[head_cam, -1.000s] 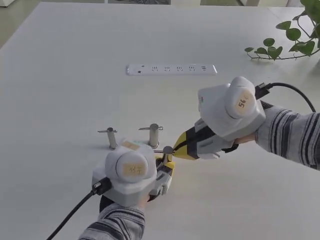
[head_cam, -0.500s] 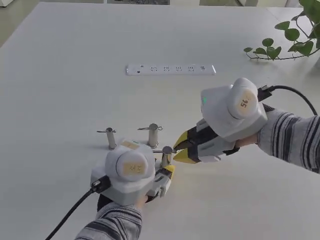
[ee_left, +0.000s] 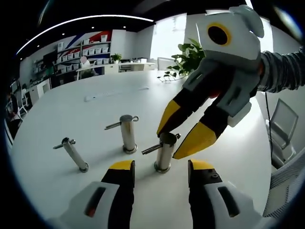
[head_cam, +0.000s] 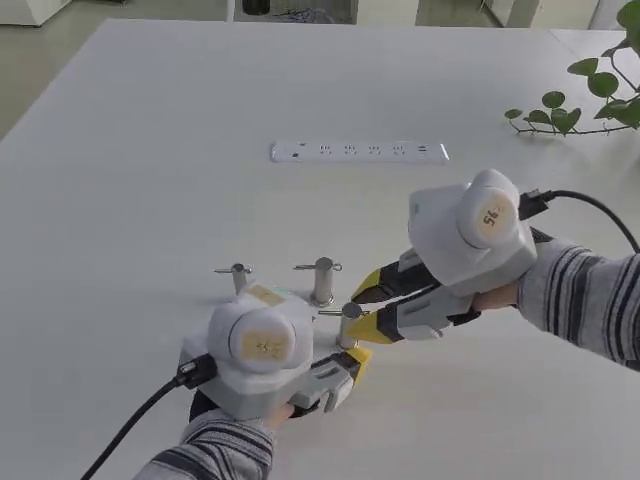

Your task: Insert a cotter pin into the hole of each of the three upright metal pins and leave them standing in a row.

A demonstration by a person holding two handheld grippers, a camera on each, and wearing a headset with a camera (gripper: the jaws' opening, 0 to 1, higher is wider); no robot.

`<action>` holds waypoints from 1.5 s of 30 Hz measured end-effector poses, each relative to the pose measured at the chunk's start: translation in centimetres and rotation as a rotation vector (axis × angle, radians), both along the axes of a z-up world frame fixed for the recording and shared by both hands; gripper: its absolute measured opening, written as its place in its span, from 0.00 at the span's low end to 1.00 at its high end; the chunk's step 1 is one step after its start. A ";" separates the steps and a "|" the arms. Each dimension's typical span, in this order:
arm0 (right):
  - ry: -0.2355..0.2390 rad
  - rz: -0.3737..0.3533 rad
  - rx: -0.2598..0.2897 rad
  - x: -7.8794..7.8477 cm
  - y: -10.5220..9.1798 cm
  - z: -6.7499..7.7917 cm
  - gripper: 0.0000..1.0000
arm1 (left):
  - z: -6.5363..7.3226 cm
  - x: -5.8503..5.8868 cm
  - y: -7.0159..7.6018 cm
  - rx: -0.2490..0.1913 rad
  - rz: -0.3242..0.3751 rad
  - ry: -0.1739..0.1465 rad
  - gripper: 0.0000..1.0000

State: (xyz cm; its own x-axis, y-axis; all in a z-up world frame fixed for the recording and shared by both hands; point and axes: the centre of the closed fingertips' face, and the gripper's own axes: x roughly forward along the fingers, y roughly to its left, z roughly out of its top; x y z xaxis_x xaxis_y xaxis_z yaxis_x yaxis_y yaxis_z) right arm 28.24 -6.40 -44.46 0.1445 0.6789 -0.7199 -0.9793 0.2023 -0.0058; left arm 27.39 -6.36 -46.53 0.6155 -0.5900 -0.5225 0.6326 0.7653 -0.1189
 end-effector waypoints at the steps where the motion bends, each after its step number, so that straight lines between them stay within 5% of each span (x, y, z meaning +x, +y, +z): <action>1: 0.008 -0.003 0.003 -0.1 0.2 -0.1 0.17 | 0.0 -0.1 0.1 -0.003 0.000 0.003 0.45; 18: -0.006 0.008 0.001 -0.1 0.5 -0.6 0.09 | 1.4 -1.3 1.6 -0.017 -0.026 -0.004 0.57; 26: -0.007 0.026 0.000 -0.1 0.1 -0.6 0.08 | 2.1 -1.9 3.6 -0.030 -0.009 -0.008 0.62; 36: -0.018 -0.020 -0.005 1.6 -1.3 0.4 0.08 | 3.9 -1.6 6.0 -0.070 0.045 -0.041 0.70; 45: -0.036 -0.034 -0.038 3.1 -3.0 0.4 0.08 | 4.2 -1.8 7.5 -0.043 0.060 -0.052 0.79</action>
State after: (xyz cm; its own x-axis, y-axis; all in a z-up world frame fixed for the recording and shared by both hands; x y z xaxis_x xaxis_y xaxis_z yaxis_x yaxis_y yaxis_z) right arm 31.30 -9.38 -44.11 0.1927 0.6455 -0.7391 -0.9710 0.2340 -0.0488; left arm 25.61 1.11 -42.31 0.6762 -0.5723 -0.4639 0.5921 0.7969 -0.1201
